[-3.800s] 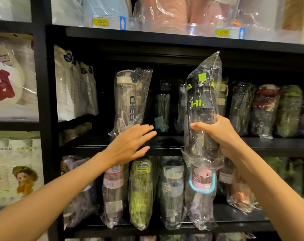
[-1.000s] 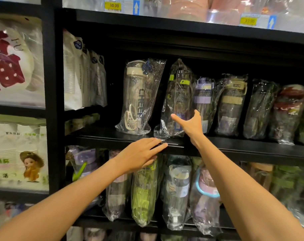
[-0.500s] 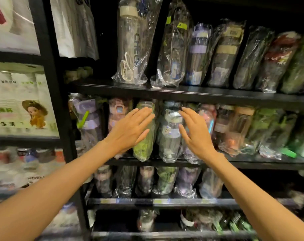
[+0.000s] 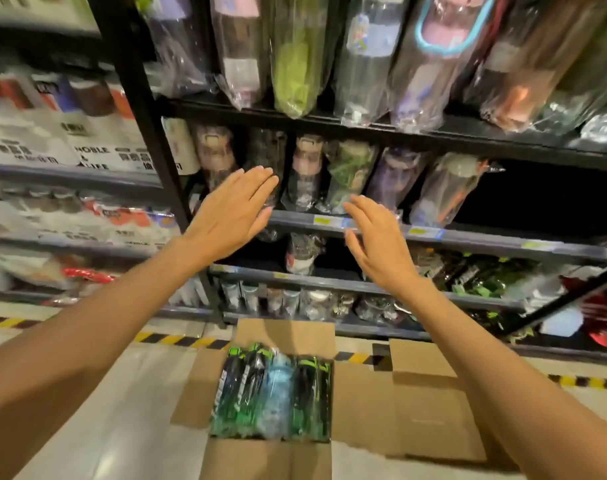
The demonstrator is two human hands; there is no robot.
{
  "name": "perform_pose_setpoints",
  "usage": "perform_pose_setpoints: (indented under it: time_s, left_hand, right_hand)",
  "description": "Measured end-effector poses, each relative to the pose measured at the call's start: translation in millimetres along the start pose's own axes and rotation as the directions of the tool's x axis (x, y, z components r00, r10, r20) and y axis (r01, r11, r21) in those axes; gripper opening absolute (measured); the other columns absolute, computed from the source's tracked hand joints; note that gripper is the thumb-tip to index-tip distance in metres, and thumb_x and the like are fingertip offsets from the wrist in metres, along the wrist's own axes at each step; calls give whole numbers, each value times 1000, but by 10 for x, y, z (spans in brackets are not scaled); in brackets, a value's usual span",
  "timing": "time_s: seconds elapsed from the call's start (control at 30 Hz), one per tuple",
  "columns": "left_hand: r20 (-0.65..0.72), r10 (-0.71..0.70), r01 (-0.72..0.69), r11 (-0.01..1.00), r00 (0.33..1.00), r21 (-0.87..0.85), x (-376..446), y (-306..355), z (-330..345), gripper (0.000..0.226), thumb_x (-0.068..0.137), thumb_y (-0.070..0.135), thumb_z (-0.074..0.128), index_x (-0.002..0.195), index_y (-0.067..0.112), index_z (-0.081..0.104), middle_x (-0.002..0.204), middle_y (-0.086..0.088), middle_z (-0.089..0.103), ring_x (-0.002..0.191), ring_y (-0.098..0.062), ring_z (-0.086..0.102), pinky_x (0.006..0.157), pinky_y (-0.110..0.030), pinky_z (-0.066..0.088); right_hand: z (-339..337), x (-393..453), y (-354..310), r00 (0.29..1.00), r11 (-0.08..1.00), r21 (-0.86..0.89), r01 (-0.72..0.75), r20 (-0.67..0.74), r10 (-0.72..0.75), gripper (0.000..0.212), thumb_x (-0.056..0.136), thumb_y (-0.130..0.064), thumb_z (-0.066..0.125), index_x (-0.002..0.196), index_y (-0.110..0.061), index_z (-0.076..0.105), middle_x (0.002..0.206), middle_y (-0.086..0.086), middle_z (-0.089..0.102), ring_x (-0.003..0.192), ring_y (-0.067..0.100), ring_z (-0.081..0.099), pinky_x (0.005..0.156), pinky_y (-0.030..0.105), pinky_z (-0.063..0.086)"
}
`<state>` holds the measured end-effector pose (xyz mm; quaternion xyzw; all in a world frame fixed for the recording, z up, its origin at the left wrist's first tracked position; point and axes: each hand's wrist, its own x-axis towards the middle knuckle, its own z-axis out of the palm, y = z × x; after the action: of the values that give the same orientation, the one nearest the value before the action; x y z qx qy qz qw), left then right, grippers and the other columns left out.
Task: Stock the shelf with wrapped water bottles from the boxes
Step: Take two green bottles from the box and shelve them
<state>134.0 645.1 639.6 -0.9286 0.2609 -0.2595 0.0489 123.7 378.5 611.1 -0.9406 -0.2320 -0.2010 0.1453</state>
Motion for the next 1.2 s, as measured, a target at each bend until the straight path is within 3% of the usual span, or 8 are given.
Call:
perform_pose_setpoints:
  time_s: [0.23,0.33,0.47,0.6,0.73,0.87,0.97,1.2]
  left_hand:
    - [230,-130,162,978,964,-130,-1319,533,1138,48,92,20,55,133,-3,47,134,-21,51,120,-35,51,101,-43,40]
    - [339,-188,254,953,922,-165,-1891,763,1680,45,93,17,52,133,-3,47,133,-20,53,118,-33,53,99,-38,40]
    - [416,-240,355,907,877,-225,-2556,1014,2490,42,89,20,47,123,-4,57,120,-21,62,106,-33,62,90,-38,49]
    - [563,-220,401,889,796,-220,-3079,1293,3351,43,83,14,65,120,-6,56,109,-24,65,92,-38,66,74,-41,55]
    - [568,-224,412,883,792,-226,-3391,1634,4002,42,84,23,48,108,-8,63,98,-24,67,78,-36,69,55,-37,55]
    - [642,-304,537,819,704,-200,-3640,1921,4522,47,76,12,73,116,-8,57,109,-25,63,90,-39,65,70,-44,55]
    - [699,-402,624,778,591,-81,-3803,2027,4770,55,88,25,61,131,-7,47,131,-25,51,115,-40,54,86,-51,49]
    - [694,-547,763,647,468,-4,-3807,2143,4948,78,87,50,53,136,-8,36,134,-30,40,120,-42,43,85,-50,50]
  right_hand:
    - [1307,-1089,-41,963,973,126,-192,213,163,44,99,-26,43,138,-6,44,141,14,46,133,29,39,110,39,28]
    - [1997,-1519,-77,928,941,194,-277,308,210,45,99,-27,40,136,-2,44,135,17,50,126,33,44,104,37,32]
    - [2890,-2062,-64,818,869,177,-463,462,342,45,101,-27,39,141,-8,37,144,13,42,131,30,38,105,36,30]
    - [3715,-2556,72,710,806,114,-580,556,432,46,100,-27,40,143,-10,36,146,12,40,130,31,41,104,39,37]
    - [4312,-2983,243,638,779,34,-627,596,488,54,99,-28,44,147,-7,28,144,15,42,129,31,40,102,37,35]
    - [4755,-3328,326,492,683,-61,-727,648,581,60,97,-37,45,146,-6,27,146,18,36,132,33,36,104,38,34]
    - [4986,-3510,279,380,590,-91,-803,683,623,74,94,-45,48,149,-8,15,148,19,30,135,34,32,108,40,32]
    - [5234,-3582,64,287,460,-97,-883,663,691,92,89,-46,58,149,-3,4,149,21,22,137,35,23,109,40,26]
